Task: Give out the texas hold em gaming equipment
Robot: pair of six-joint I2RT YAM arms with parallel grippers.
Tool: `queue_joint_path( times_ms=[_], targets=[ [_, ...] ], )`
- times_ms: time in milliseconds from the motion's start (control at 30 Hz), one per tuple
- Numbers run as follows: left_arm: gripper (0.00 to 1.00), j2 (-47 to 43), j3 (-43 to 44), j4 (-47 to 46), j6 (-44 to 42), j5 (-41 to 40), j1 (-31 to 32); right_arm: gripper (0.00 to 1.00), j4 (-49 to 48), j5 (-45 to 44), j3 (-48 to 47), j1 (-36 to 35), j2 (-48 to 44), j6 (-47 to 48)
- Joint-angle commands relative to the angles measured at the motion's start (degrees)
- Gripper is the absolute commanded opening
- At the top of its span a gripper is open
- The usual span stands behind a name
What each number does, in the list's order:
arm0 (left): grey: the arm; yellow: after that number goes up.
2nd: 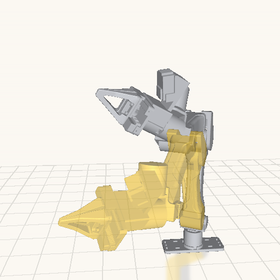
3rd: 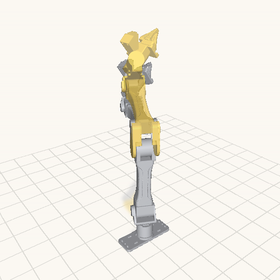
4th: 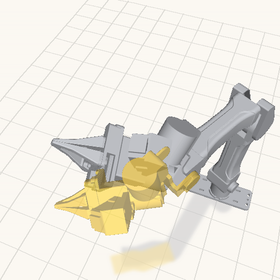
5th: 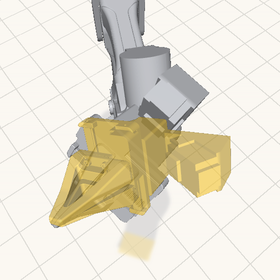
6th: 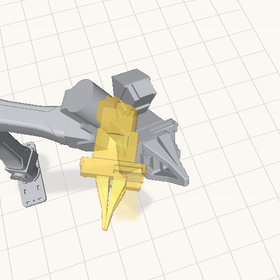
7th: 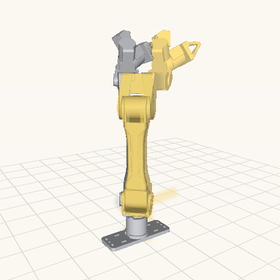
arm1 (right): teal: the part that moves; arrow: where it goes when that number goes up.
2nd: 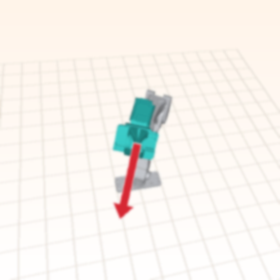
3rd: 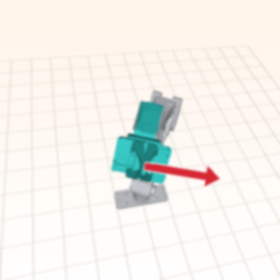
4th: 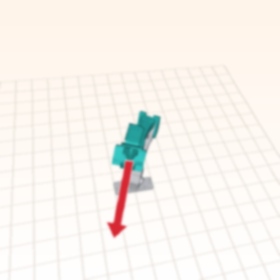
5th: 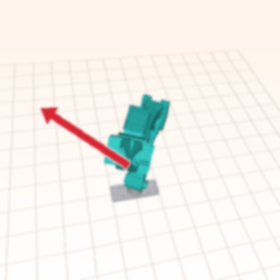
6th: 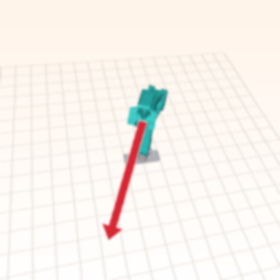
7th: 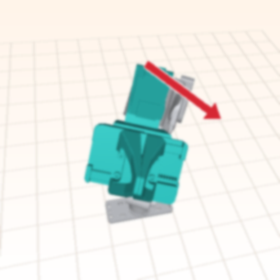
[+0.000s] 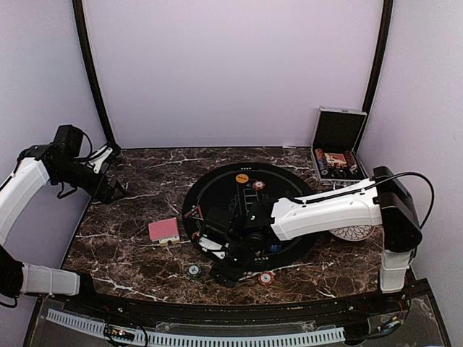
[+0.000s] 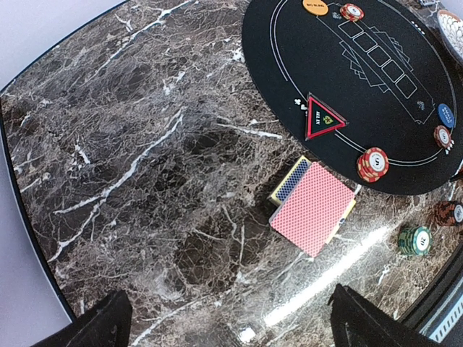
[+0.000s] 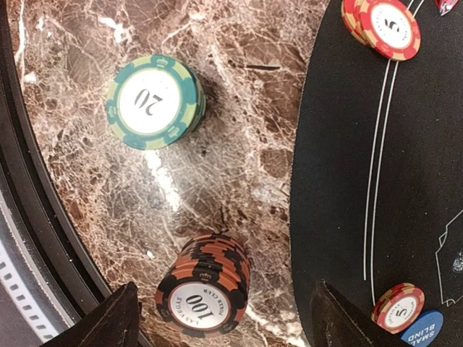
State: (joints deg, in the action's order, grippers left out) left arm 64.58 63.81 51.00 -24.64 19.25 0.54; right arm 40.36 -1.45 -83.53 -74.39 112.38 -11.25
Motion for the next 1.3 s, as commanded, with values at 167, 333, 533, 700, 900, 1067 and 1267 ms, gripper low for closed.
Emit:
queue_joint_path(
  times_ms=[167, 333, 533, 700, 900, 1067, 1267],
  targets=[
    [0.99, -2.08, 1.58, 1.91, -0.24, 0.50, 0.08, 0.76, -0.10, -0.40, -1.65, -1.00, 2.02, 0.50],
    [0.99, -2.17, 1.66, 1.98, -0.06, 0.52, 0.08, 0.72, -0.74, -0.34, -1.42, -1.11, 2.61, 0.55],
    [0.99, -2.22, 1.75, 2.16, -0.29, 0.13, 0.08, 0.63, -0.79, -0.40, -2.20, -1.27, 3.22, 0.87],
    [0.99, -2.26, 1.48, 1.98, -0.27, 0.03, 0.08, 0.55, -0.69, -0.83, -2.34, -1.27, 3.77, 1.05],
    [0.99, -2.18, 1.28, 1.82, -0.23, 0.12, 0.08, 0.44, -0.79, -0.62, -2.52, -1.36, 3.35, 1.05],
    [0.99, -2.08, 1.12, 1.82, -0.31, 0.10, 0.08, 0.35, 0.05, -1.12, -2.86, -1.41, 2.17, 0.86],
    [0.99, -2.26, 0.76, 1.67, -0.22, 0.31, 0.08, 0.33, 1.52, -0.96, -4.04, -1.71, 0.47, 0.68]
  ],
)
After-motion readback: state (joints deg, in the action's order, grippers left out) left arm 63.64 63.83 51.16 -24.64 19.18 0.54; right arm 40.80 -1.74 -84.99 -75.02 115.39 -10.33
